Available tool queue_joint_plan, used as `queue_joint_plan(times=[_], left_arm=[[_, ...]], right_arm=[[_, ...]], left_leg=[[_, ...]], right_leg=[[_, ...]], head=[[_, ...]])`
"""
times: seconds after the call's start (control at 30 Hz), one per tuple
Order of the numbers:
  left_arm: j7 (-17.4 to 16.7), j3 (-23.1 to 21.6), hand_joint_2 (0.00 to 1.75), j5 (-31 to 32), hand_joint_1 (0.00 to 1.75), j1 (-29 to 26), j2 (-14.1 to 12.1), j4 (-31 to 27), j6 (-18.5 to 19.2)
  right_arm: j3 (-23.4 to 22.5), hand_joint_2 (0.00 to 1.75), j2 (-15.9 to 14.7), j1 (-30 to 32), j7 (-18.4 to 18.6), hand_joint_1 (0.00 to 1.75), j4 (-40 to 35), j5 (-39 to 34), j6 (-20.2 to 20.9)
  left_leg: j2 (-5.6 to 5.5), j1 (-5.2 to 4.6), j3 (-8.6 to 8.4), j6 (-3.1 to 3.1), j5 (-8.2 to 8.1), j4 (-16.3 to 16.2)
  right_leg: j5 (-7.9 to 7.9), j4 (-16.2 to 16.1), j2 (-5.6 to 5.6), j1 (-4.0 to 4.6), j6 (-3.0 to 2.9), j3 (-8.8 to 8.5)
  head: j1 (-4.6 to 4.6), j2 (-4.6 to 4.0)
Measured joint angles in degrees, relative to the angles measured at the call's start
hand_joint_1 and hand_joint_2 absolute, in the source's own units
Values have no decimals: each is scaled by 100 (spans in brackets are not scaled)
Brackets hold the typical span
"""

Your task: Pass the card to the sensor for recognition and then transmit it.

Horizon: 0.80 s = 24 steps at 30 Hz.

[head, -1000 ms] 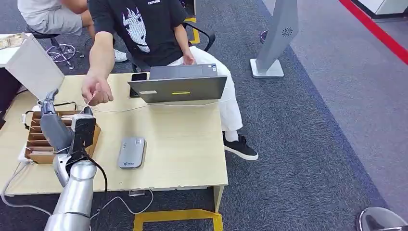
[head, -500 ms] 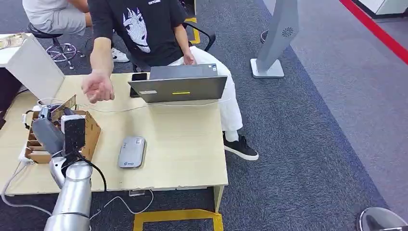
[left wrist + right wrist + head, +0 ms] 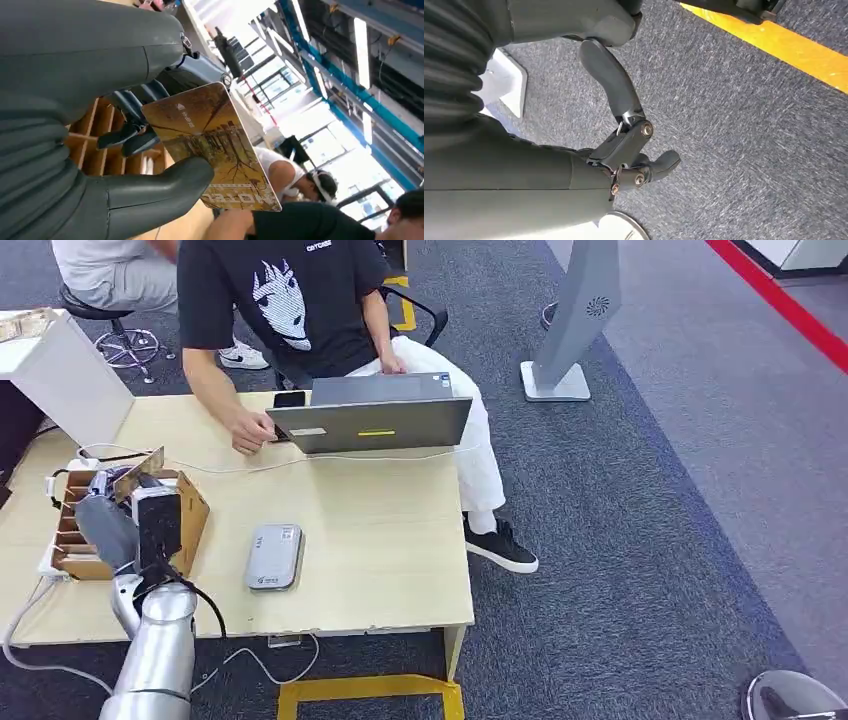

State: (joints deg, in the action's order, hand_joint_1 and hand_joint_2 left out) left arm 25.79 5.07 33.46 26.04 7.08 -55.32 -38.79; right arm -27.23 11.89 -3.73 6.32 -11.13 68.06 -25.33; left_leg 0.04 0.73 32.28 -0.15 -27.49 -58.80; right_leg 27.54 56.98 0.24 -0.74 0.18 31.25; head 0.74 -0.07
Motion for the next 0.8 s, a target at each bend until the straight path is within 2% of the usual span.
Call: queue_joint_plan(times=[0.23, 0.4, 0.57, 0.8], left_arm=[[-168, -653, 175, -50, 175, -453, 153, 179, 131], [-550, -998, 175, -74, 175, -547, 212, 722, 273], [-647, -1097, 175, -109, 175, -556, 216, 1193, 282], [-725, -1130, 175, -136, 175, -526, 208, 1532, 280]], right_arm=[[-11, 175, 0, -22, -44, 0, 0, -15, 15], [-15, 175, 0, -31, -41, 0, 0, -13, 15], [-17, 175, 0, -32, -33, 0, 0, -11, 15], [-20, 175, 0, -38, -33, 0, -2, -13, 13]], left_leg=[[0, -2, 5, 1, -1, 0], [-1, -3, 5, 1, -1, 0], [-1, -2, 5, 1, -1, 0], [0, -2, 7, 1, -1, 0]], right_leg=[[0, -2, 1, -1, 1, 4], [0, -2, -1, -2, 1, 4], [0, -2, -1, -1, 0, 6], [0, -1, 0, -1, 0, 6]], head=[[0, 0], [0, 0], [0, 0], [-2, 0]])
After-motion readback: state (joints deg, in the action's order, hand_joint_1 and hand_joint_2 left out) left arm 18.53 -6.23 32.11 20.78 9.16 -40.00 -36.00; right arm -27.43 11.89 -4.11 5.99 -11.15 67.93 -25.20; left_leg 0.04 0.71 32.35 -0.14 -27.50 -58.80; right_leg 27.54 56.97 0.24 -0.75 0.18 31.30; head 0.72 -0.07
